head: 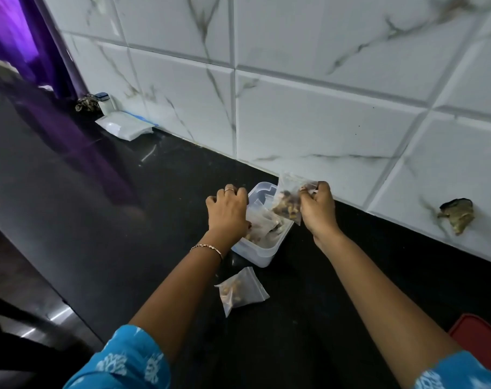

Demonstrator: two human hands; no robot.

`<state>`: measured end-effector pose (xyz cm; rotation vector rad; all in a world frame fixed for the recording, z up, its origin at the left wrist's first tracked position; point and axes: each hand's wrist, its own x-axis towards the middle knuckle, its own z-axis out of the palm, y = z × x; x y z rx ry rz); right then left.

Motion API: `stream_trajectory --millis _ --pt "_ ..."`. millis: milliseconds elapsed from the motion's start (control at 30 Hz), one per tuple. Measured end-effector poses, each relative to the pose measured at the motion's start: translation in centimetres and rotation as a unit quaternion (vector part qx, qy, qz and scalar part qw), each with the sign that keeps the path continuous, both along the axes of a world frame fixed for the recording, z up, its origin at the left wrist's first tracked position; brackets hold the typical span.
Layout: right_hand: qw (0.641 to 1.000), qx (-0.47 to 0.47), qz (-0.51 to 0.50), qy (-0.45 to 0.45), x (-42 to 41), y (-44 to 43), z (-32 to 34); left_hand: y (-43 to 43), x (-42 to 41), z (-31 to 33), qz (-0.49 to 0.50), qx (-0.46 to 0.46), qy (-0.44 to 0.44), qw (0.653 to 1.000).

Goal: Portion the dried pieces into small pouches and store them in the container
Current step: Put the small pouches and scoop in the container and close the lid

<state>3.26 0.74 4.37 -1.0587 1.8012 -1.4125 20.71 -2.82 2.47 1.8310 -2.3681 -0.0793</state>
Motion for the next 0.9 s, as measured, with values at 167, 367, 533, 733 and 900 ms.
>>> stream_trajectory --millis 167,367,533,733,900 --pt "0.989 0.084 0.111 0.044 1.0 -1.5 -0.4 -0.1 1.6 -0.6 0.047 0.056 0.106 0.992" --pt "0.946 0.146 0.252 0.140 1.2 -1.1 -1.2 -0.1 2.7 -0.9 0.033 0.094 0.186 0.977" --pt "0.898 0.113 0.262 0.334 0.6 -1.4 -1.0 -0.1 3.0 -1.2 0.023 0.131 0.220 0.966" --pt "0.846 0.139 0.204 0.472 0.6 -1.6 -1.2 0.0 3.4 -1.6 0.013 0.137 0.261 0.956" --pt "0.816 0.100 0.209 0.530 1.9 -1.7 -1.3 0.0 3.8 -1.8 0.003 0.148 0.296 0.944"
